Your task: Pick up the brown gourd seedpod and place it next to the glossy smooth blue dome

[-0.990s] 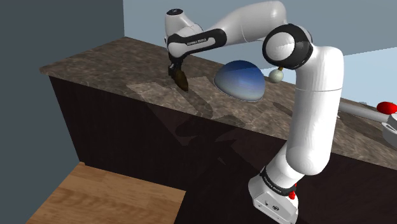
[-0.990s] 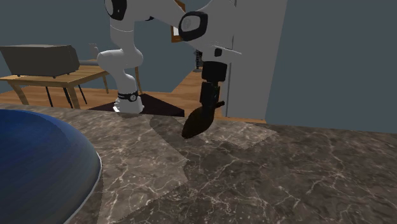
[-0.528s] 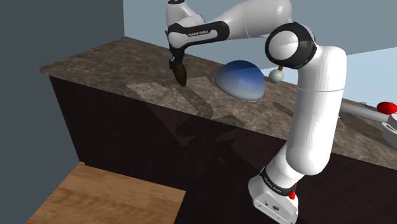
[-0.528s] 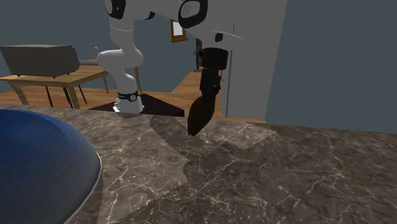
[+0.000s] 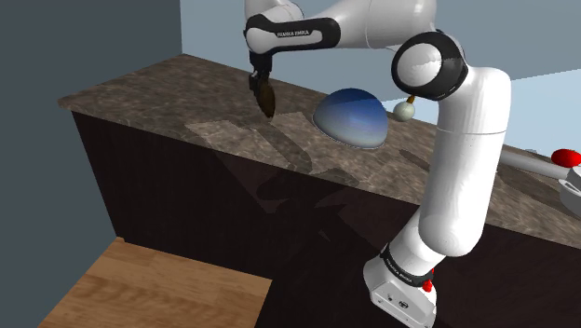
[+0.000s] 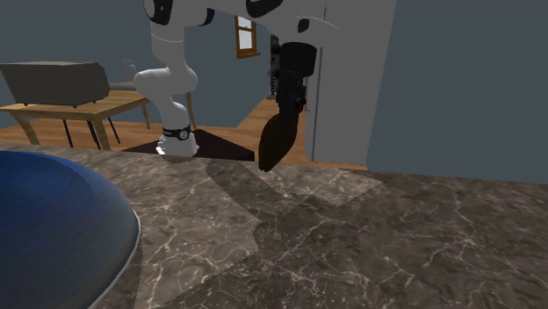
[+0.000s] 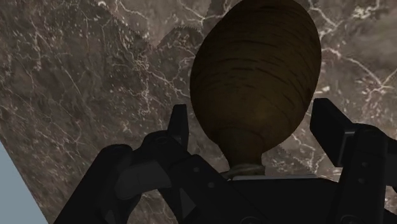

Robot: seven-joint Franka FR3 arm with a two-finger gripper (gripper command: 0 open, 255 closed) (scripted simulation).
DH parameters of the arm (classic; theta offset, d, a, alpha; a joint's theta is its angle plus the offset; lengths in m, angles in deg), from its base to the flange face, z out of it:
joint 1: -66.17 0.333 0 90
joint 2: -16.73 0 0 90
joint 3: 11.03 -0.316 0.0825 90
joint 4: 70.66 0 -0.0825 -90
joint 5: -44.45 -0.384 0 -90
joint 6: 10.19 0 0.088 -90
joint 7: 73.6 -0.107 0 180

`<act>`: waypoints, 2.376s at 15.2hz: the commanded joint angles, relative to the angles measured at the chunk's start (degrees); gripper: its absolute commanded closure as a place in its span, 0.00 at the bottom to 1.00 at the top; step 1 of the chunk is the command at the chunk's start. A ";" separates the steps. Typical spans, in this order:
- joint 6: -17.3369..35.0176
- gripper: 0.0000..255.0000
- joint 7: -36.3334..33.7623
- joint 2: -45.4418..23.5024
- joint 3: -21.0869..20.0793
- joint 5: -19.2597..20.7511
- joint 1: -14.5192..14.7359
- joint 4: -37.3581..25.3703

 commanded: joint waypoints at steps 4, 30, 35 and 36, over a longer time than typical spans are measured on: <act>-3.56 1.00 1.19 0.13 -0.11 -0.42 0.17 -3.63; -11.29 1.00 9.61 10.19 0.99 -2.55 -3.81 -3.61; -6.55 1.00 13.76 18.54 2.93 -3.52 -7.27 7.92; -5.76 1.00 14.69 19.99 3.40 -3.69 -7.91 9.84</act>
